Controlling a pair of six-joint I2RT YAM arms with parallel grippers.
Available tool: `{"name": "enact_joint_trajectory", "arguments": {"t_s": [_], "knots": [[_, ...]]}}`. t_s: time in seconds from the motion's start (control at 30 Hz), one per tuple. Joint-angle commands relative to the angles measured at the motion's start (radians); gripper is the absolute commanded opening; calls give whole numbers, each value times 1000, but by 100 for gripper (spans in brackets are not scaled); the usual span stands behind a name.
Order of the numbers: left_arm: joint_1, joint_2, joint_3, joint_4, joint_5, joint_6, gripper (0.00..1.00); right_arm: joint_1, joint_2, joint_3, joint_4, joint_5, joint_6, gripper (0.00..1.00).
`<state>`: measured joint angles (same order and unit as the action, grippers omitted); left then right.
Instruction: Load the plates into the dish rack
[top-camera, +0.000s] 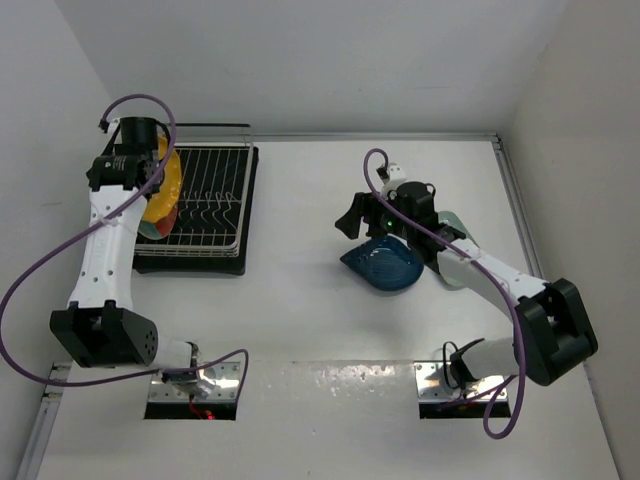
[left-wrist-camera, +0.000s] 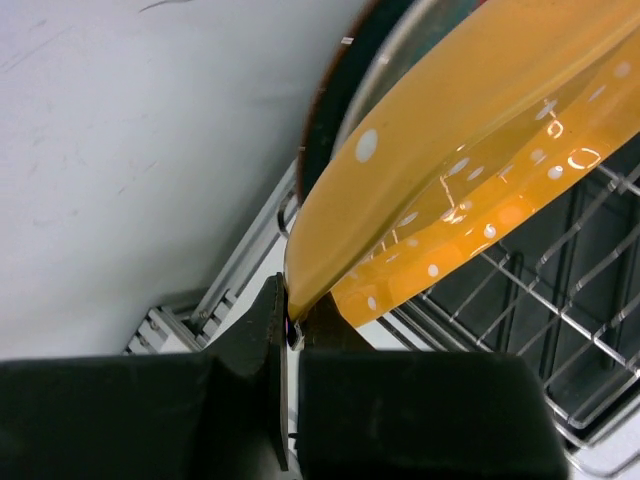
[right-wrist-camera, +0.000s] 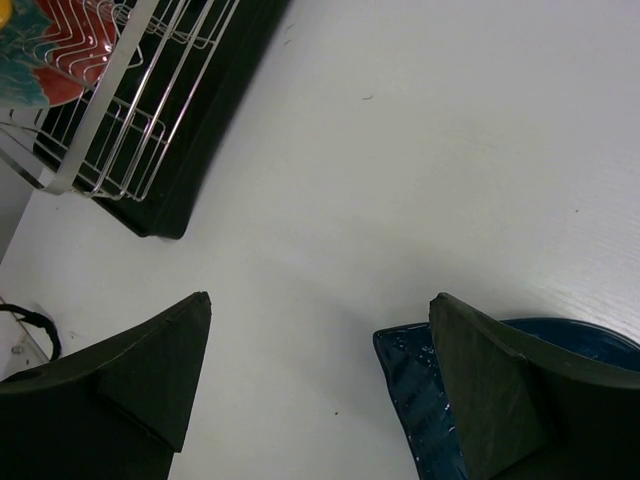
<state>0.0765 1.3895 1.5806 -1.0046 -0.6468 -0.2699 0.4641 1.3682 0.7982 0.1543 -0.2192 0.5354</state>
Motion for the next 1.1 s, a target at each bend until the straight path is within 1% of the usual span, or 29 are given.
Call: {"name": "enact_joint_trajectory", "arguments": {"t_s": [0.0,0.03,0.13,0.33,0.47,0.53,0.73,0.8,0.93,1.07], "knots": [[-23,-33,29,139,-177,-184,0,-5,-26,-8,54,3,20,88],[-33,-33,19,139,-238,-198,0,-5,-29,-10,53,1,21,88],[-43,-33,-14,159,-290,-227,0,-5,-26,-11,48,6,21,88],[-73,-33,-87,205,-310,-238,0,-5,-29,-16,41,20,18,88],[-106,-24,-137,245,-399,-247,0,-7,-27,-14,37,21,15,88],[-106,-15,-157,268,-409,-236,0,-5,-32,-16,37,20,12,88],[-150,-6,-186,327,-494,-203,0,-8,-27,-17,37,15,6,88],[-159,-6,-197,336,-514,-203,0,-5,-29,-17,37,15,5,88],[-159,-6,-234,336,-504,-212,0,-5,-31,-20,34,20,6,88],[-159,5,-274,336,-525,-274,0,-8,-29,-21,36,20,6,88]]}}
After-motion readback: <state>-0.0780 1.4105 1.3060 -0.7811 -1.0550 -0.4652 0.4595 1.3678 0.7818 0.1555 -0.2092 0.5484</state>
